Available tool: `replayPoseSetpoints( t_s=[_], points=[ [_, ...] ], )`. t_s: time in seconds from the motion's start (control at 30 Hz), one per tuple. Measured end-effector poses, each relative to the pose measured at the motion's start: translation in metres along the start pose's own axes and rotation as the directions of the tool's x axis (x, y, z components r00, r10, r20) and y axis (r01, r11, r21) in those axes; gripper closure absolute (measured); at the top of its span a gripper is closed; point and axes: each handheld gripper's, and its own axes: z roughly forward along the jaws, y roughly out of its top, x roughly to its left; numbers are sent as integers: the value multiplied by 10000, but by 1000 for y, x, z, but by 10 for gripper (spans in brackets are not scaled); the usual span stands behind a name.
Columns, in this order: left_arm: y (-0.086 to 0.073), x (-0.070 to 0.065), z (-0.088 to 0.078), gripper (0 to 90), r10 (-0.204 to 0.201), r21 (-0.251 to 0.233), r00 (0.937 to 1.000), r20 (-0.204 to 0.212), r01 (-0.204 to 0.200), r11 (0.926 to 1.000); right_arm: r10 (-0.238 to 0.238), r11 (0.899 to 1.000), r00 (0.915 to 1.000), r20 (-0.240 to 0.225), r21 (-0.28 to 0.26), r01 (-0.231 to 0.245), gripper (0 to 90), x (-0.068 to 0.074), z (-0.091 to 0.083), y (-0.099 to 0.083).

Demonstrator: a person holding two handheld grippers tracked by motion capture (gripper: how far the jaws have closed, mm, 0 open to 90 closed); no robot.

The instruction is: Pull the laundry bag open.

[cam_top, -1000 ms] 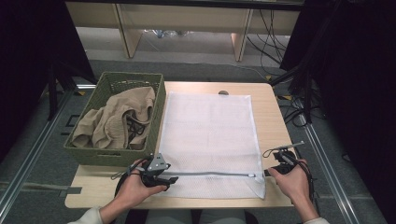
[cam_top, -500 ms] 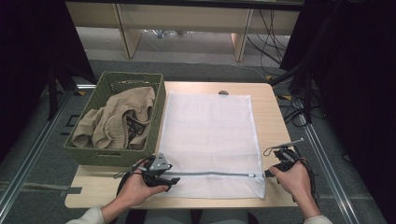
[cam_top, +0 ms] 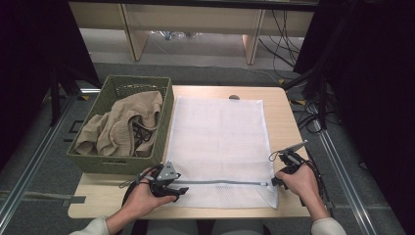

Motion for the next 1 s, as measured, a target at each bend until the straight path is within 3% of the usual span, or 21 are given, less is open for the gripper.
replayPoseSetpoints(
  t_s=[0.17, 0.2, 0.23, 0.27, 0.3, 0.33, 0.37, 0.5, 0.6, 0.67, 0.7, 0.73, 0.77, 0.83, 1.0],
  points=[
    [0, 0, 1, 418, 22, 34, 10000, 21, -22, 10000, 48, 9998, 10000, -48, 168, -47, 706, 2, 2, 5],
    [0, 1, 1, 418, 206, 32, 9998, 34, -206, 9998, 65, 9998, 10000, -28, 189, -64, 706, 2, 3, 6],
    [0, 2, 1, 417, 284, 40, 9996, 28, -284, 9996, 22, 9999, 10000, -44, 133, -21, 704, 2, 5, 6],
    [1, 1, 1, 418, 278, 78, 9996, 24, -278, 9996, 283, 9996, 9996, -90, -94, -284, 704, 4, 7, 5],
    [0, 1, 0, 418, 301, 77, 9995, 18, -301, 9995, 389, 9982, 9992, 18, 448, -390, 702, 5, 4, 6],
    [0, 0, 1, 418, 56, 66, 10000, 35, -56, 10000, 323, 9976, 9994, 107, 607, -329, 701, 5, 4, 5],
    [0, 0, 1, 418, 64, 56, 10000, 31, -65, 10000, 102, 9985, 9999, 105, 538, -108, 705, 3, 4, 5],
    [0, 1, 1, 417, 314, 63, 9995, -9, -314, 9995, 244, 9980, 9995, 207, 578, -256, 714, 7, 5, 5],
    [0, 1, 1, 417, 318, 71, 9995, -17, -318, 9995, -176, 9981, 9992, 359, 600, 154, 766, 7, 7, 5],
    [0, 1, 1, 417, 322, 57, 9995, -15, -322, 9995, -100, 9990, 9988, 477, 449, 78, 783, 9, 7, 5],
    [0, 1, 1, 418, 326, 76, 9995, -16, -325, 9994, -246, 9997, 9987, 454, 46, 245, 806, 9, 10, 4],
    [0, 0, 2, 418, 131, 81, 9999, 14, -132, 9999, -703, 9973, 9962, 516, 239, 692, 818, 7, 9, 5],
    [0, 0, 1, 418, 128, 121, 9999, -13, -127, 9998, -703, 9973, 9962, 516, 239, 692, 818, 7, 9, 5],
    [0, -1, 2, 418, 117, 104, 9999, -29, -117, 9999, 309, 9968, 9985, 451, 719, -341, 845, 15, 7, 5],
    [0, -1, 2, 419, 86, 64, 10000, 37, -86, 9999, 137, 9974, 9989, 445, 695, -167, 860, 15, 6, 5]
  ],
)
